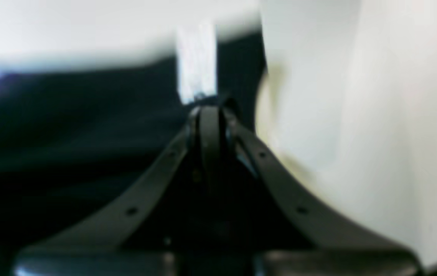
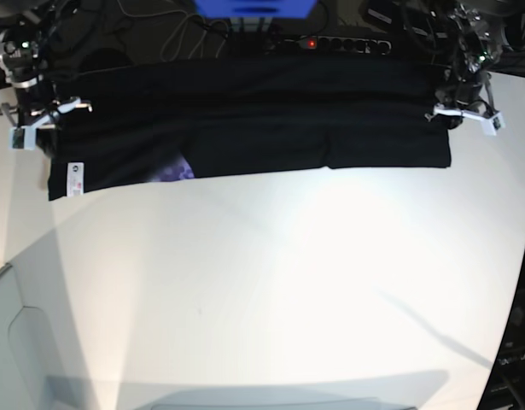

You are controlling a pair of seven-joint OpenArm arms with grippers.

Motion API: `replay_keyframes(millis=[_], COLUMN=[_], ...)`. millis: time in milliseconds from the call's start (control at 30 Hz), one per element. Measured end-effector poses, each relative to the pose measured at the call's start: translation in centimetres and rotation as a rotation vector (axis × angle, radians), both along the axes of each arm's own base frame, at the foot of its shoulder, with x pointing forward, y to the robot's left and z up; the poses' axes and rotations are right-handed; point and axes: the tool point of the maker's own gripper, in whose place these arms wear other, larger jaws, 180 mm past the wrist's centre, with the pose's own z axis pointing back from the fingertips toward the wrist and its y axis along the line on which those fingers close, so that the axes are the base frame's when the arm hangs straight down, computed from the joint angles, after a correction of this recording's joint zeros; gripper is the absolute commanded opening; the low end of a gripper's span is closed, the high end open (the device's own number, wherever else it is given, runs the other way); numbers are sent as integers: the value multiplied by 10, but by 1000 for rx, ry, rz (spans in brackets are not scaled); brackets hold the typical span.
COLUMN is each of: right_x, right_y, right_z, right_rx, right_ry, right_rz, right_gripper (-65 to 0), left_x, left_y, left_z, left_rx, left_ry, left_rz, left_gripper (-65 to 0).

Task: Fold the T-shirt properly
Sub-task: 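Hold the strip ends with both grippers and straighten it taut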

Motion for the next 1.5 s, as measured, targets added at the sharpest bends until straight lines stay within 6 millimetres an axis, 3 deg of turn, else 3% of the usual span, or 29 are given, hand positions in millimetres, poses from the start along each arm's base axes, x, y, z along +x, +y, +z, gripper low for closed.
replay_keyframes(millis=[100, 300, 500, 667, 900, 1000, 1133, 1333, 1500], right_x=[5, 8, 1, -6, -7, -8, -13, -16, -17], right_y=[2, 1, -3, -7, -12, -9, -7, -4, -3], right_z=[14, 6, -7, -13, -5, -5, -11, -20, -20], right_rx=[-18, 4, 18, -18, -36, -34, -24, 0, 4], right_ry=[-38, -27, 12, 53, 34, 37, 55, 72, 72], right_rz=[14, 7, -11, -12, -26, -18, -21, -31, -33], right_gripper=[-620, -613, -496, -387, -385, -385, -385, -385, -385], left_x=[0, 0, 0, -1, 4, 3, 0, -15, -16], left_y=[0, 0, 0, -1, -4, -4, -4, -8, -9], left_z=[0, 0, 0, -1, 3, 4, 6, 10, 12], left_rx=[-2, -2, -3, -5, -17, -10, 1, 17, 16], left_ry=[0, 0, 0, 3, -18, -20, -11, 33, 40], left_rz=[0, 0, 0, 0, -6, -10, -19, -42, -41], left_gripper=[-650, -650, -647, -509, -218, -125, -85, -86, -85])
